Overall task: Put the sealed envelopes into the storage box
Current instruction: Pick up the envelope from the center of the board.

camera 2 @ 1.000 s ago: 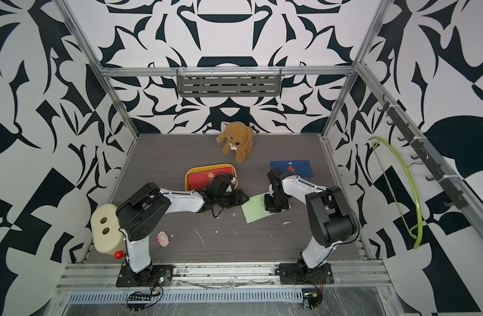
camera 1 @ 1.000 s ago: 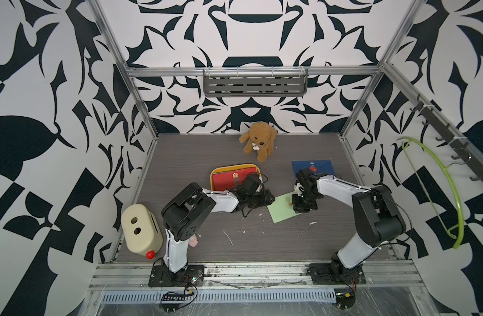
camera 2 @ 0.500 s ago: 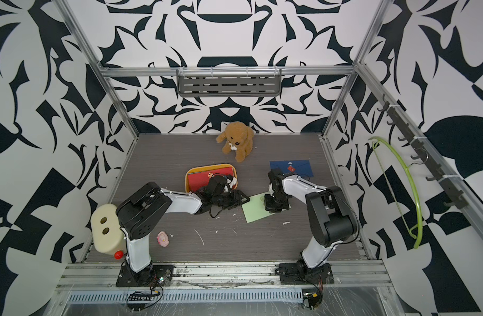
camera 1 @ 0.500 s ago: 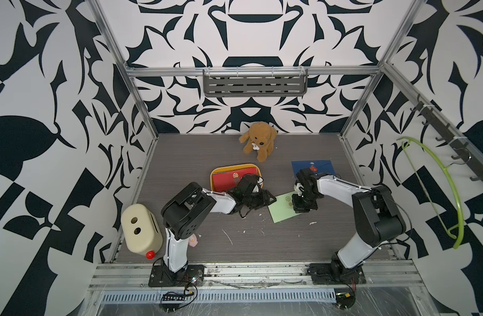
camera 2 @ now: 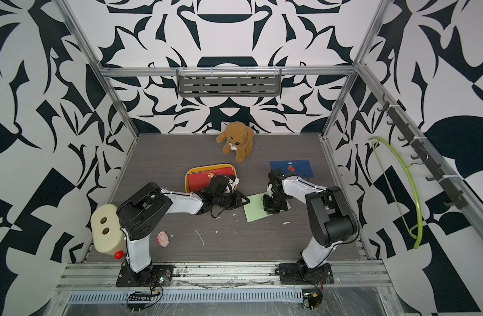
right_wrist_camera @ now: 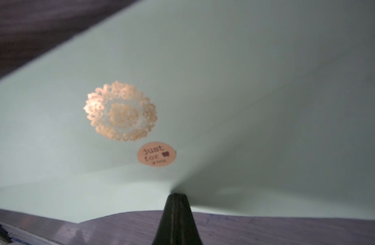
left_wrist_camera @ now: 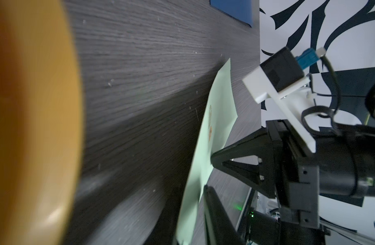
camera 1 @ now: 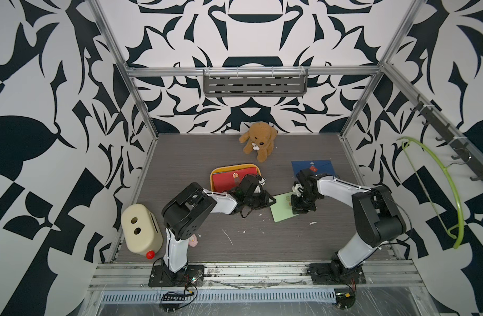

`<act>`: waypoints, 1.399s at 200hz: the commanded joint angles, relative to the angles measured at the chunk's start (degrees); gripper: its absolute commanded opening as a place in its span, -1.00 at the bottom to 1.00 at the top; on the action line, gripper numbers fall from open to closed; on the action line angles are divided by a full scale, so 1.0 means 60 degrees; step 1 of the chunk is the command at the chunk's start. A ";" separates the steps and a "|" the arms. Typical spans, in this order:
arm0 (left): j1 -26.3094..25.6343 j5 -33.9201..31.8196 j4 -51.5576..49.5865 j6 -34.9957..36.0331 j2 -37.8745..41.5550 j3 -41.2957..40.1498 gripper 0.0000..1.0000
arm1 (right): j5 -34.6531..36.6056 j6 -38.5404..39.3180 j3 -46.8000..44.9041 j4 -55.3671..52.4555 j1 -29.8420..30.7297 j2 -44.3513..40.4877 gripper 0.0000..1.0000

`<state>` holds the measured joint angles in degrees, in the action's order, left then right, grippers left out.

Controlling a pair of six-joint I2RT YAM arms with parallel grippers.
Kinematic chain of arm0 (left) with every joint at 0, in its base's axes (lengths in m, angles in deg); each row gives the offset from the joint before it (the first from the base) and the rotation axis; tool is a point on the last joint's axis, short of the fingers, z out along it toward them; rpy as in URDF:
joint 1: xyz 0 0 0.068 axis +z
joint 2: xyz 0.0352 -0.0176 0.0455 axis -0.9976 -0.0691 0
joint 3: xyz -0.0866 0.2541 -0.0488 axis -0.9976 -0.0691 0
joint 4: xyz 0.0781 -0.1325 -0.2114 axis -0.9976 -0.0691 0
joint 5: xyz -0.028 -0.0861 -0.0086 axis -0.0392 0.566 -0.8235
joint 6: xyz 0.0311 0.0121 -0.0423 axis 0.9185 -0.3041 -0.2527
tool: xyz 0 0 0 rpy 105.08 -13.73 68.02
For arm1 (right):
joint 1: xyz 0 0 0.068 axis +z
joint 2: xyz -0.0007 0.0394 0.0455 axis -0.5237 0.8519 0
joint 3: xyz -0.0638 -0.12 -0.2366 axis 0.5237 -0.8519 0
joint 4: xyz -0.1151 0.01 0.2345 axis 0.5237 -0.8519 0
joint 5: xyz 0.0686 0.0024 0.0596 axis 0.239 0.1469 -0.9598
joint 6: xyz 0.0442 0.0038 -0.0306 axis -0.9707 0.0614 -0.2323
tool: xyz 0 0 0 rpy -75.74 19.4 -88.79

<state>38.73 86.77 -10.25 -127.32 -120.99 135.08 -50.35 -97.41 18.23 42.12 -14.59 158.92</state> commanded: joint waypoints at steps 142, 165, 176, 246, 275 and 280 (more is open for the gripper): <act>-0.0103 0.2672 -0.5499 0.5597 0.2753 0.1711 -1.00 | -0.1663 0.4221 0.3621 -0.2607 -0.1083 -0.2534 0.13; 0.0292 0.3554 -0.6659 0.6638 0.3279 0.1842 -1.00 | -0.3670 0.5705 0.3749 -0.2123 -0.1059 -0.2656 0.13; 0.0498 0.3940 -0.7131 0.7067 0.3485 0.1891 -1.00 | -0.4353 0.6318 0.3866 -0.2078 -0.1024 -0.2827 0.13; 0.1752 0.4867 -0.8096 0.8053 0.4859 0.1244 -1.00 | -0.5268 0.8031 0.4703 -0.3409 0.0165 -0.1927 0.15; 0.2077 0.5113 -0.8390 0.8329 0.5159 0.1204 -1.00 | -0.5182 0.7951 0.4569 -0.3356 0.0903 -0.1756 0.16; 0.2116 0.5109 -0.8404 0.8341 0.5196 0.1197 -1.00 | -0.5200 0.7965 0.4600 -0.3413 0.1020 -0.1665 0.16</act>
<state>50.42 114.55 -57.46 -80.17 -91.57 143.02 -79.51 -51.77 45.28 23.98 -11.26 148.63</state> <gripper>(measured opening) 0.046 0.578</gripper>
